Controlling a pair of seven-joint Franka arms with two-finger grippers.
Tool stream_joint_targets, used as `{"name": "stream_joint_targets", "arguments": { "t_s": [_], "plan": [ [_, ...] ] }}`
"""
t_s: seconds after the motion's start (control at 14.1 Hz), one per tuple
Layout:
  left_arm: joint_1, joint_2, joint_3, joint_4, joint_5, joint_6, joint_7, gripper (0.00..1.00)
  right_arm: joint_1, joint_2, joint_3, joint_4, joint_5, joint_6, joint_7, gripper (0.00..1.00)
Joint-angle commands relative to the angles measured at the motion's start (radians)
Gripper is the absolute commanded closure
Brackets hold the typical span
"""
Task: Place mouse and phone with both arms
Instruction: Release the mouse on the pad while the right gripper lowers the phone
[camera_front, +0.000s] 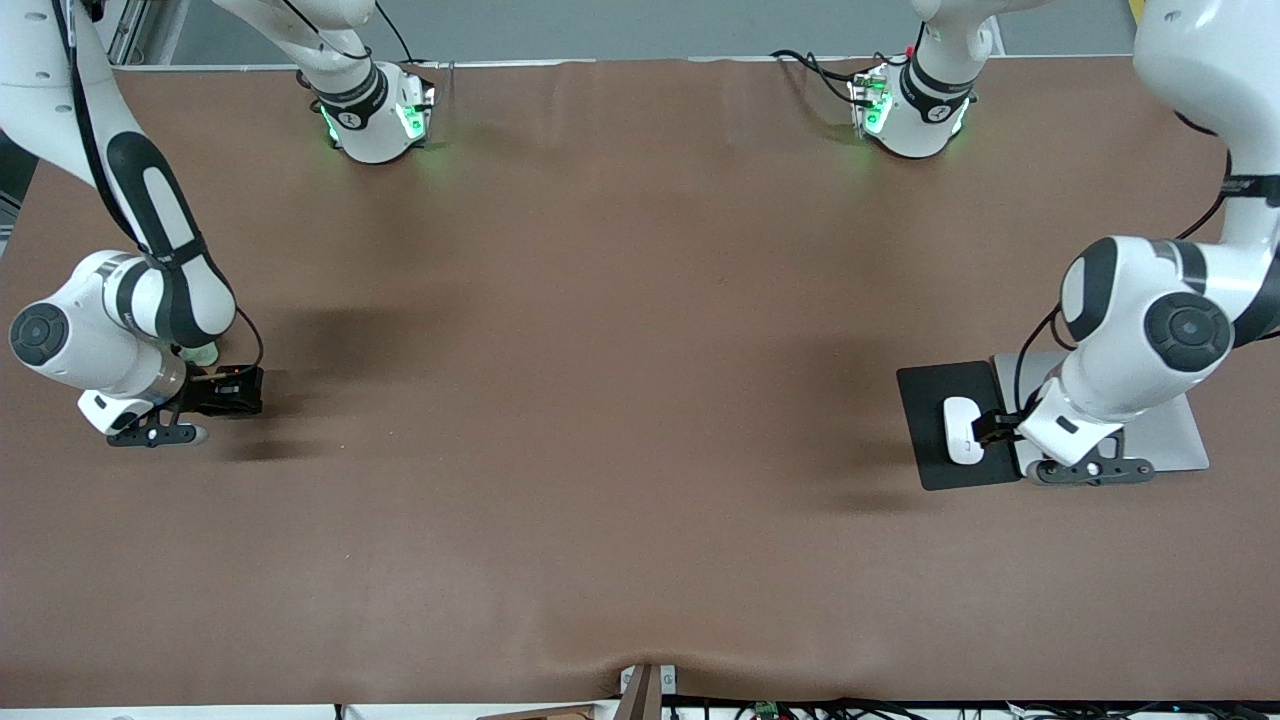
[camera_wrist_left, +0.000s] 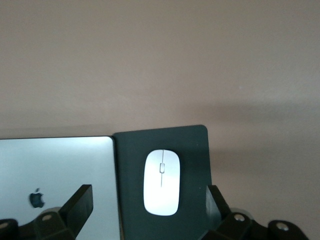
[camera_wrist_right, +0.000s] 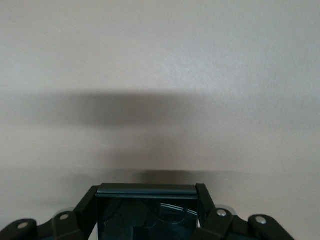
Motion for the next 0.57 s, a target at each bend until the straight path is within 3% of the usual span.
{"name": "stream_joint_targets", "arguments": {
  "t_s": [0.0,0.21,0.28,0.35,0.5],
  "plan": [
    [0.01,-0.107,-0.021,0.006,0.007,-0.096,0.003,0.0,-0.033,0.006,0.019,-0.002,-0.011,-0.008,-0.009,1.0],
    [0.01,-0.212,-0.028,0.023,-0.038,-0.22,0.007,0.0,-0.052,0.014,0.019,-0.011,-0.011,-0.011,-0.009,0.98],
    [0.012,-0.236,-0.028,0.038,-0.071,-0.263,0.016,0.0,-0.05,0.02,0.019,-0.017,-0.011,-0.014,-0.009,0.55],
    [0.012,-0.25,-0.028,0.058,-0.096,-0.307,0.034,0.0,-0.052,0.023,0.019,-0.018,-0.011,-0.013,0.0,0.01],
    [0.012,-0.273,-0.028,0.106,-0.127,-0.39,0.066,0.0,-0.038,0.02,0.019,-0.016,-0.011,-0.016,0.003,0.0]
  ]
}}
